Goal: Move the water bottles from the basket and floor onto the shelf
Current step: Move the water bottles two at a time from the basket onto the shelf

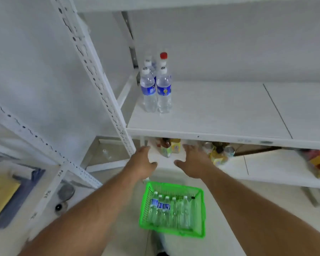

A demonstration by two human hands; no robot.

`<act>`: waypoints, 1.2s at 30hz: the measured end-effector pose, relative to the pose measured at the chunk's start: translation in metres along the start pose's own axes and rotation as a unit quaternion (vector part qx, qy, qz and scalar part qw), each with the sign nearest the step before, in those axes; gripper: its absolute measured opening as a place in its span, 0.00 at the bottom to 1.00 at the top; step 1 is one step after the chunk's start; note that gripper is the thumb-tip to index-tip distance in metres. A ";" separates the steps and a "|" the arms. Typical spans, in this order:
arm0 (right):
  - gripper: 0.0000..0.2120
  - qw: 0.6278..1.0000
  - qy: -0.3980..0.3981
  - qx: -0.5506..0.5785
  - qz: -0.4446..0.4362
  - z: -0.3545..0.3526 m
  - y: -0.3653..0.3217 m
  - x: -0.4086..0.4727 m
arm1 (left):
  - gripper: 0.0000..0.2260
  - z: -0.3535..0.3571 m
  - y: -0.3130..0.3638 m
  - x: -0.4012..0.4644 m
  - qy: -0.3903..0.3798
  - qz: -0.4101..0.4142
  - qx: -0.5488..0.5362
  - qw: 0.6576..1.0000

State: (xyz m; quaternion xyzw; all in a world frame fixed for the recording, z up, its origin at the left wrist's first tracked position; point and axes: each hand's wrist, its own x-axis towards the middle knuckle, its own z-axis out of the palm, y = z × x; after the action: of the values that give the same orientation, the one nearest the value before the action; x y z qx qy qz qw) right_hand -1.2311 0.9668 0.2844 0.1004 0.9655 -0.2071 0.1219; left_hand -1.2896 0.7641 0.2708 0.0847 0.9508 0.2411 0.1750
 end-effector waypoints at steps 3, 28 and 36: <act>0.38 0.998 -0.044 0.039 0.029 0.040 0.020 -0.021 | 0.33 0.035 -0.020 -0.027 -0.046 -0.027 -0.006 0.999; 0.39 0.913 -0.189 0.173 0.318 0.264 0.069 -0.028 | 0.34 0.194 -0.200 0.011 -0.236 -0.167 -0.088 0.953; 0.36 0.903 -0.191 0.189 0.335 0.326 0.130 0.017 | 0.34 0.283 -0.201 0.048 -0.246 -0.190 -0.114 0.944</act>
State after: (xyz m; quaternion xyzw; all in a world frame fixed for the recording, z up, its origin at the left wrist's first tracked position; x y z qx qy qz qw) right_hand -1.1520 0.9470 -0.0578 0.3973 0.7763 -0.3475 0.3446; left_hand -1.2433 0.7223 -0.0743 -0.0610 0.8428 0.2814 0.4547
